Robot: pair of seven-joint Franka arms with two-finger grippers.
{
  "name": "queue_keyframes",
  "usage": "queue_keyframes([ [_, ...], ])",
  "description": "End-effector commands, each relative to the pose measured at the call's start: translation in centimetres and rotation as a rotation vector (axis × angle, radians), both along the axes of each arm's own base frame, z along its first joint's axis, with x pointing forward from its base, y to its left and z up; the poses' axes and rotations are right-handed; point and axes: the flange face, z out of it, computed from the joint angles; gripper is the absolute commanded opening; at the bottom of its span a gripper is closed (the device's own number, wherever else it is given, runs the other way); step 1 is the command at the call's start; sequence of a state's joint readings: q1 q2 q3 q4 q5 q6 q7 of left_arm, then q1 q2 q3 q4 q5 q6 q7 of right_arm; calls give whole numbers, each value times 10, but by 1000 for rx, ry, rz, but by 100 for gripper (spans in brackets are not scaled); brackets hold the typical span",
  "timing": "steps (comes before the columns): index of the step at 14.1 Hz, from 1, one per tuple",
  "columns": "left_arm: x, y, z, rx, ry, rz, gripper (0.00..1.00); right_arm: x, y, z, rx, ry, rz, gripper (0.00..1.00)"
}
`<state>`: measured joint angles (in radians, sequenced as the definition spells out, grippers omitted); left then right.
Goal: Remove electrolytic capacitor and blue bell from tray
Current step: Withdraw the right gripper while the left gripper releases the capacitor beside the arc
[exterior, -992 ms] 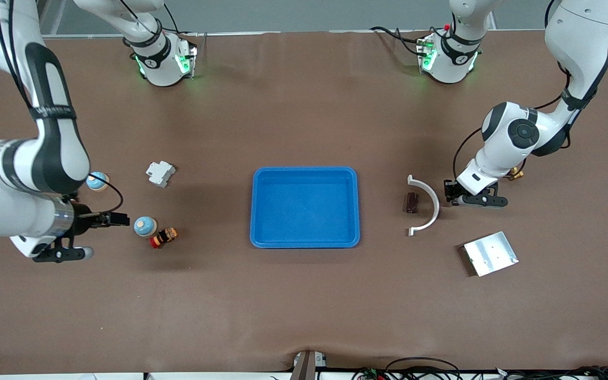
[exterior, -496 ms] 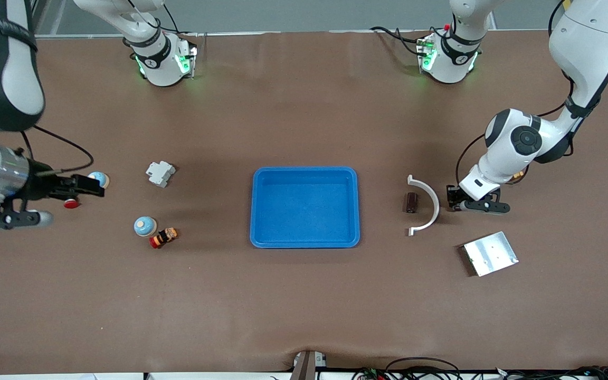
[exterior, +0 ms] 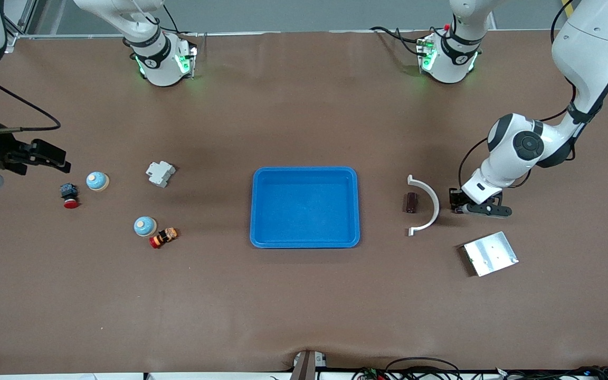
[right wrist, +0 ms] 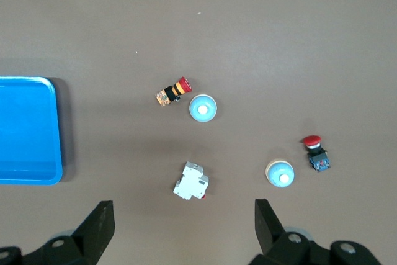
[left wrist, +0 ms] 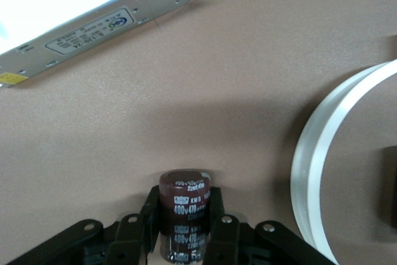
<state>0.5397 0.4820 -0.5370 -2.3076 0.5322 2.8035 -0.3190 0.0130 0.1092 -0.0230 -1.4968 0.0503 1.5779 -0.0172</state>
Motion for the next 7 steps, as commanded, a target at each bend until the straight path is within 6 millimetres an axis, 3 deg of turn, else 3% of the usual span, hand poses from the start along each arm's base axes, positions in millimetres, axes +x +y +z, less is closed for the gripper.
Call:
queue_keyframes([
  [1, 6, 2, -9, -3, 0, 27, 100, 0, -18, 6, -14, 8, -35, 100],
  [3, 7, 1, -4, 9, -2, 25, 100, -4, -22, 5, -11, 36, -50, 100],
  [6, 10, 3, 21, 82, 22, 31, 100, -5, -20, 10, -18, 35, -33, 100],
  [7, 10, -5, 29, 95, 28, 41, 100, -5, -19, 10, -20, 34, -32, 100],
])
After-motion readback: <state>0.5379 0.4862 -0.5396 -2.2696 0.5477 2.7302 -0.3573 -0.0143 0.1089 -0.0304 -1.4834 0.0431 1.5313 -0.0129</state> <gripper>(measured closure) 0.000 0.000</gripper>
